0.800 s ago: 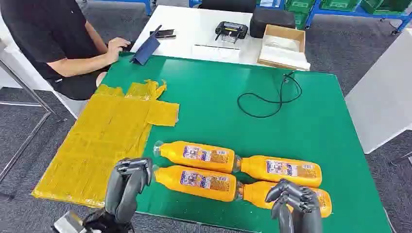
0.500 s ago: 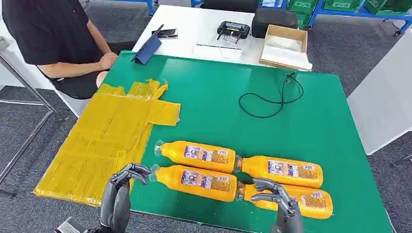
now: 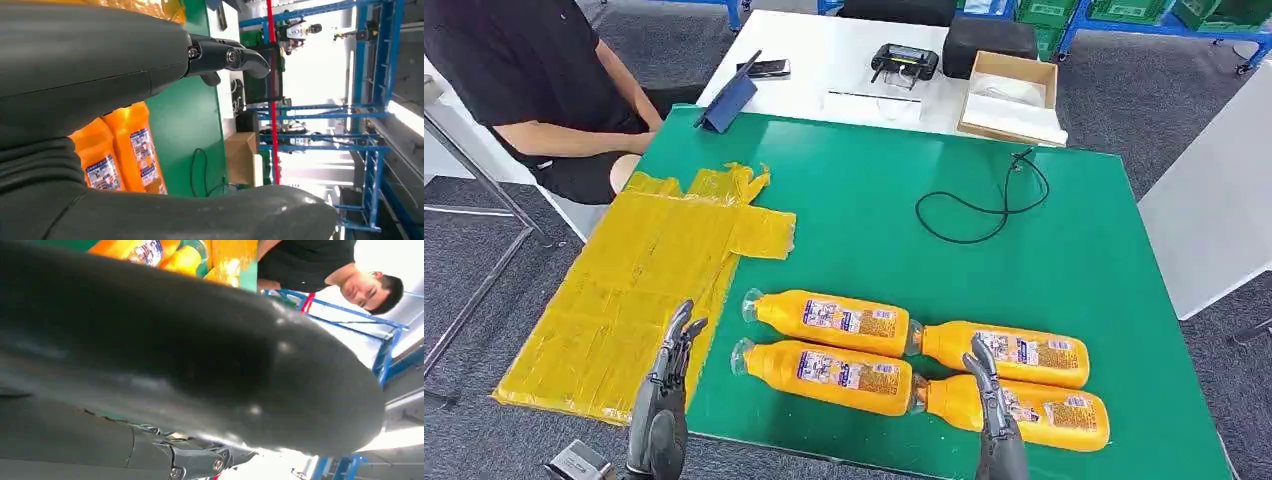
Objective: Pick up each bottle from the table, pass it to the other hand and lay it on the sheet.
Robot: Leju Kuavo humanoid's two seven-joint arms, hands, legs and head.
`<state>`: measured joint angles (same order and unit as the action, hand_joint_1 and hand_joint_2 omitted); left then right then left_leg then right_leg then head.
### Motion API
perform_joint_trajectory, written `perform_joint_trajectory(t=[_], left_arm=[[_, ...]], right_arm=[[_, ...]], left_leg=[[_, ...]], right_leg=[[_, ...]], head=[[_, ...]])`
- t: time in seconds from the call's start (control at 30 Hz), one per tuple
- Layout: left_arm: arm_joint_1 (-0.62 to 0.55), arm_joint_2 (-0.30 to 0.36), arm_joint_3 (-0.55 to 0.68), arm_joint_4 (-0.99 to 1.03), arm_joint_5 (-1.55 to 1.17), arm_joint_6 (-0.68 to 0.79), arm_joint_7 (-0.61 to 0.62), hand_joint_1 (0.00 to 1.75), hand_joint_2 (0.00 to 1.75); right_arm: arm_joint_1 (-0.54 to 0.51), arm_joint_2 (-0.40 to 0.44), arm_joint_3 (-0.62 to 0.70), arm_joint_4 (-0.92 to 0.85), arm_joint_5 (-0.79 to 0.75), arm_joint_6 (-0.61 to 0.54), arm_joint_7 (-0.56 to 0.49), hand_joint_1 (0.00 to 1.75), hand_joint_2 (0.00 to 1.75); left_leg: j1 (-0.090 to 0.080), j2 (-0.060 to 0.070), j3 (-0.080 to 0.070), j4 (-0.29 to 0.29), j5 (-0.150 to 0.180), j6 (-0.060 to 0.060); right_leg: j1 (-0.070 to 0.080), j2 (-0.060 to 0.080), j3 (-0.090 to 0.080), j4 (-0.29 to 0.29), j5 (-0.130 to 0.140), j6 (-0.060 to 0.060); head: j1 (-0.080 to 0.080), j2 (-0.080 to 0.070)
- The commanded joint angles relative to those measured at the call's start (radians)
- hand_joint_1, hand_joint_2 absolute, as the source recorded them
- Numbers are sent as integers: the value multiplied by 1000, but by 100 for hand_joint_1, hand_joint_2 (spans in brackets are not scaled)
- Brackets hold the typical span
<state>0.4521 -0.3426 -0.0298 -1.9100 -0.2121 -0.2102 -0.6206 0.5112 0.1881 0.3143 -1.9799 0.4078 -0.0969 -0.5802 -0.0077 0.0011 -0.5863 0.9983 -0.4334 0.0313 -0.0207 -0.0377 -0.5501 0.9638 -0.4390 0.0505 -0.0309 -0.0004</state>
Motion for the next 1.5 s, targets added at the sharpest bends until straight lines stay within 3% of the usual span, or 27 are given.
perform_joint_trajectory(t=[0.03,0.13,0.17,0.2,0.47,0.67,0.73,0.87,0.97,1.07,1.13,1.23,1.37,1.5], left_arm=[[-1,-6,1,55,-39,60,100,0,0],[-1,-6,19,58,-3,82,122,0,0],[7,-6,29,62,-6,103,163,0,0],[19,-6,44,64,7,104,163,0,0],[13,-6,51,80,71,87,186,0,0],[8,-6,54,91,78,62,190,0,0],[2,-6,56,95,74,49,197,0,0],[-2,-6,57,98,71,47,201,0,0],[-31,-6,60,110,35,47,212,0,0],[-53,-6,63,127,36,32,211,0,0],[-63,-6,61,136,38,10,217,0,0],[-80,-6,49,148,40,-10,225,0,0],[-83,-6,40,178,27,-40,214,0,0],[-85,-6,38,178,26,-39,214,0,0]], right_arm=[[28,45,-74,2,-8,5,53,0,0],[49,99,-158,-8,-23,47,76,0,0],[68,126,-202,-6,-30,103,111,0,175],[99,161,-254,-17,-27,144,91,0,175],[107,161,-272,-33,-54,179,77,0,175],[88,161,-255,-4,49,179,107,0,175],[78,154,-233,-3,145,152,122,0,175],[71,148,-220,-5,160,142,133,0,175],[0,-6,-56,29,264,86,267,0,175],[-60,-62,24,76,290,17,342,0,175],[-128,-144,124,99,318,-66,416,0,175],[-215,-183,198,133,295,-74,480,0,175],[-279,-222,255,196,383,-101,532,0,175],[-290,-220,256,207,384,-103,533,0,175]], left_leg=[[0,0,2,-1,0,-2],[1,-2,3,0,-2,-3],[2,-1,3,0,-2,-4],[1,-1,2,-1,-1,-2],[1,-1,2,-1,-1,-3],[1,0,2,-1,-1,-3],[1,0,3,-1,-1,-3],[0,0,2,-1,0,-1],[1,2,3,-1,-1,-3],[2,4,2,-2,0,-2],[1,3,3,-2,0,-2],[1,5,3,-2,1,-2],[1,3,4,-3,2,0],[1,3,3,-2,2,0]], right_leg=[[0,1,2,-1,-1,-2],[1,2,3,0,-2,-4],[1,3,4,0,-3,-5],[0,1,3,-1,-1,-2],[1,2,3,-1,-1,-3],[1,3,2,-1,-1,-3],[1,3,3,-1,-1,-3],[0,2,2,-1,0,-2],[1,5,3,-2,0,-3],[1,6,3,-3,2,-2],[1,5,4,-3,1,-2],[1,8,4,-3,2,-2],[1,6,11,-4,4,-4],[1,4,10,-2,4,-4]], head=[[0,0],[0,0],[0,0],[0,0],[0,0],[0,0],[0,0],[0,0],[0,0],[0,0],[0,0],[0,0],[0,0],[0,0]])
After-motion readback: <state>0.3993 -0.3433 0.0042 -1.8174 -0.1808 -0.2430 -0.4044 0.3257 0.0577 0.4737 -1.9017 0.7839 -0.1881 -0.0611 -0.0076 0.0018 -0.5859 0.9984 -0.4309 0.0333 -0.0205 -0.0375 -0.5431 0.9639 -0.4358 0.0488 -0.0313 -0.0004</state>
